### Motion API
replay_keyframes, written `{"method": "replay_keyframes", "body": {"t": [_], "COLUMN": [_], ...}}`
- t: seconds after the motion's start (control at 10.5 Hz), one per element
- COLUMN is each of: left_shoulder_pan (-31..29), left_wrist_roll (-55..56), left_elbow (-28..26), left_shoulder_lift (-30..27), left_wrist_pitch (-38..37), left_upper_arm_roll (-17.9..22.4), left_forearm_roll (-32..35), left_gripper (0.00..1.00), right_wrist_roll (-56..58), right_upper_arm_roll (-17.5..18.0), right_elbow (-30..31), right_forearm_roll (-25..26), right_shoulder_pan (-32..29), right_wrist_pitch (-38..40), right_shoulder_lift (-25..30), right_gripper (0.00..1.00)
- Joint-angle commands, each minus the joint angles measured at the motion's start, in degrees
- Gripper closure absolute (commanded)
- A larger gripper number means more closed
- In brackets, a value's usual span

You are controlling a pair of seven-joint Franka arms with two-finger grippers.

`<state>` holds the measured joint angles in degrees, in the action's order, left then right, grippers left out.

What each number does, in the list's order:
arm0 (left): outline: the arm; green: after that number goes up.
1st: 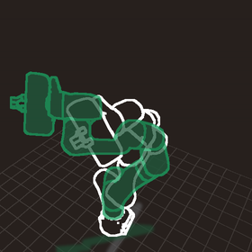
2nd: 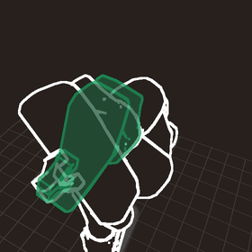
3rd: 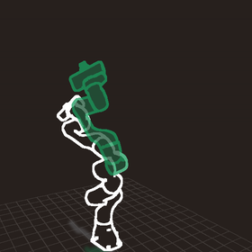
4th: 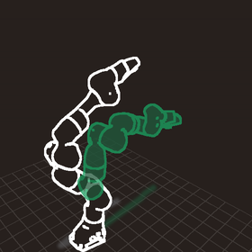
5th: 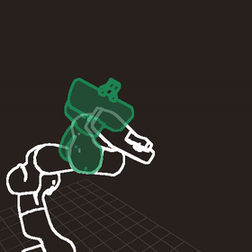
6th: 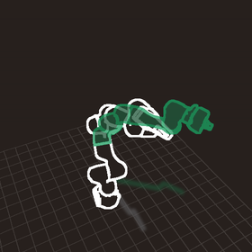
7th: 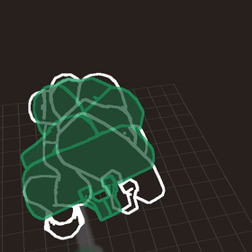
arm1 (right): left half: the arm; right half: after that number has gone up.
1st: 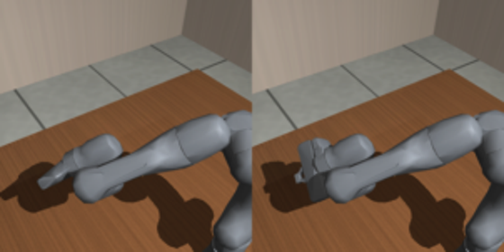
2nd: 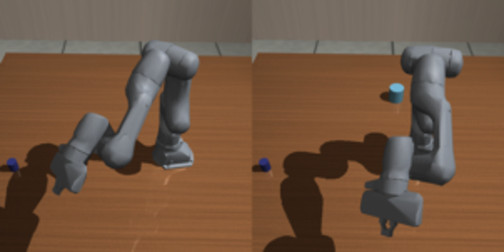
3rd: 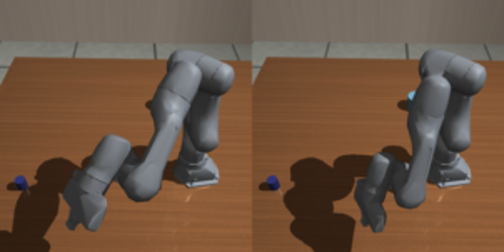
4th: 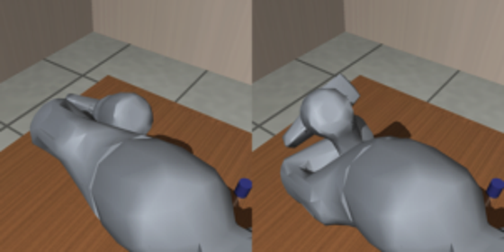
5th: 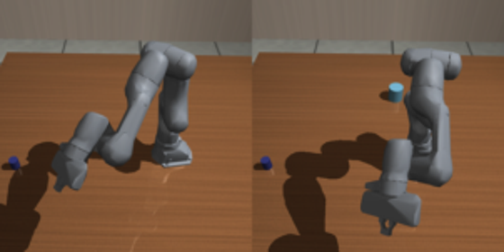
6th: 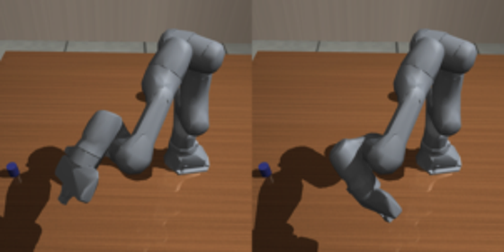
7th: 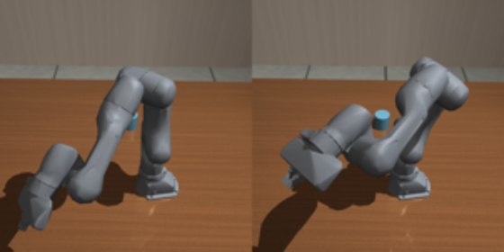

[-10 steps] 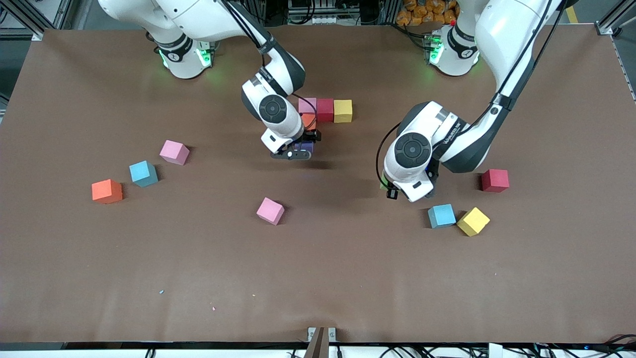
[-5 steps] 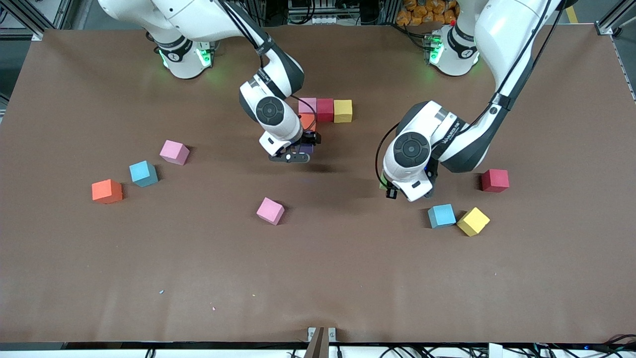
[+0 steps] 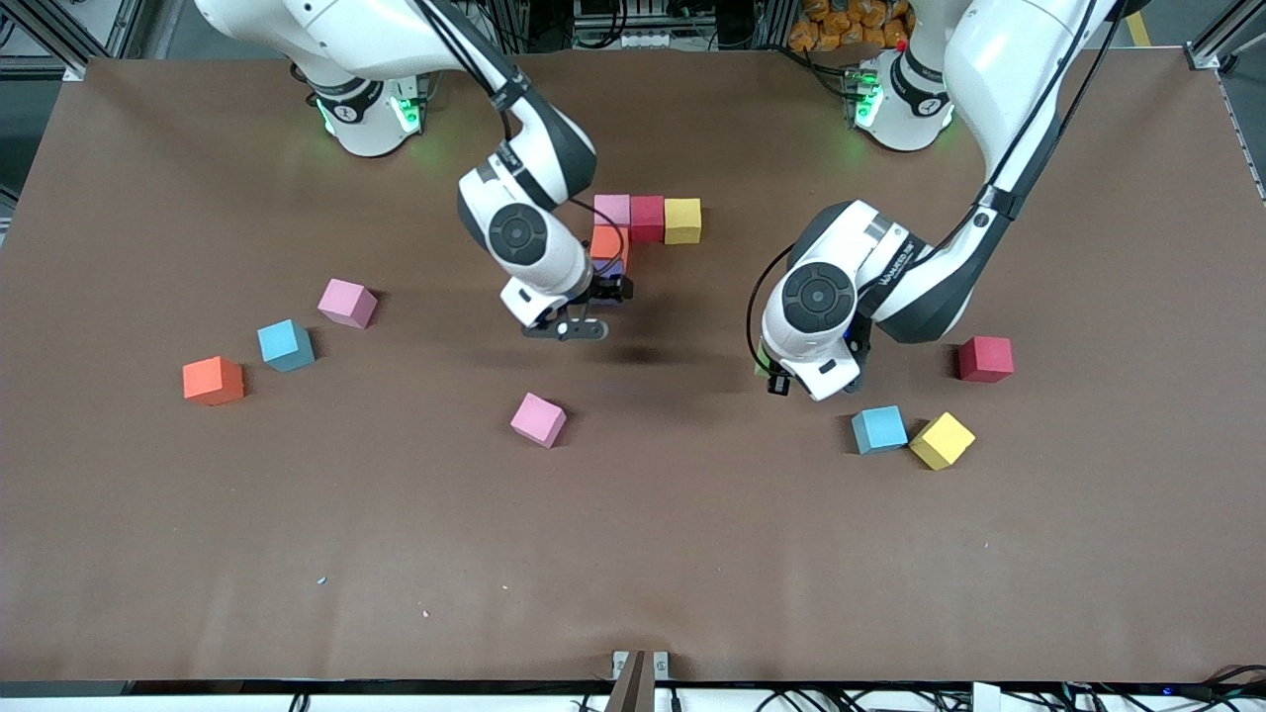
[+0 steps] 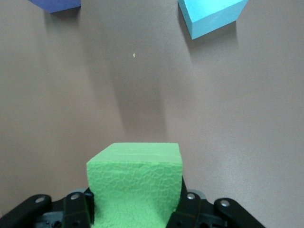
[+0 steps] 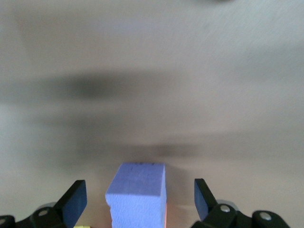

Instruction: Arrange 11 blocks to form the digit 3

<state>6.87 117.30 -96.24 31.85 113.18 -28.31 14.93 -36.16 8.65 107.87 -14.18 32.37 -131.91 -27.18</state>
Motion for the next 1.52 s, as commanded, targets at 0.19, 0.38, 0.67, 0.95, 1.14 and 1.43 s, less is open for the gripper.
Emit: {"method": "replay_keyframes", "body": {"t": [0.19,0.38,0.67,0.95,1.14,1.43], "left_shoulder_pan": [0.43,1.04,2.01,3.06,3.85,4.47], "left_wrist_roll": [3.01,4.08,6.36,8.03,9.61,10.49], "left_elbow": [0.7,0.7,0.62,0.53,0.53,0.53], "left_shoulder_lift": [1.2,1.64,2.52,3.05,3.4,3.93], "left_wrist_pitch": [-0.77,-0.15,0.46,0.55,0.9,1.25], "left_upper_arm_roll": [-0.16,-0.16,-0.16,-0.16,-0.16,-0.16], "left_forearm_roll": [1.68,1.68,1.77,1.77,1.77,1.77], "left_gripper": [0.72,0.72,0.72,0.72,0.72,0.72], "right_wrist_roll": [-0.31,-1.62,-13.0,-23.23,-28.24,-30.63], "right_upper_arm_roll": [-6.53,-9.86,-11.55,-11.64,-13.3,-14.01], "right_elbow": [-3.45,-4.86,-14.05,-16.9,-19.18,-19.81], "right_forearm_roll": [1.09,1.17,9.3,17.26,17.35,17.7], "right_shoulder_pan": [-0.55,-0.03,1.11,1.65,1.91,2.87], "right_wrist_pitch": [2.19,1.49,0.96,-2.62,-4.05,-4.23], "right_shoulder_lift": [1.26,-0.06,-5.92,-10.51,-13.23,-15.79], "right_gripper": [0.0,0.01,0.02,0.05,0.0,0.0]}}
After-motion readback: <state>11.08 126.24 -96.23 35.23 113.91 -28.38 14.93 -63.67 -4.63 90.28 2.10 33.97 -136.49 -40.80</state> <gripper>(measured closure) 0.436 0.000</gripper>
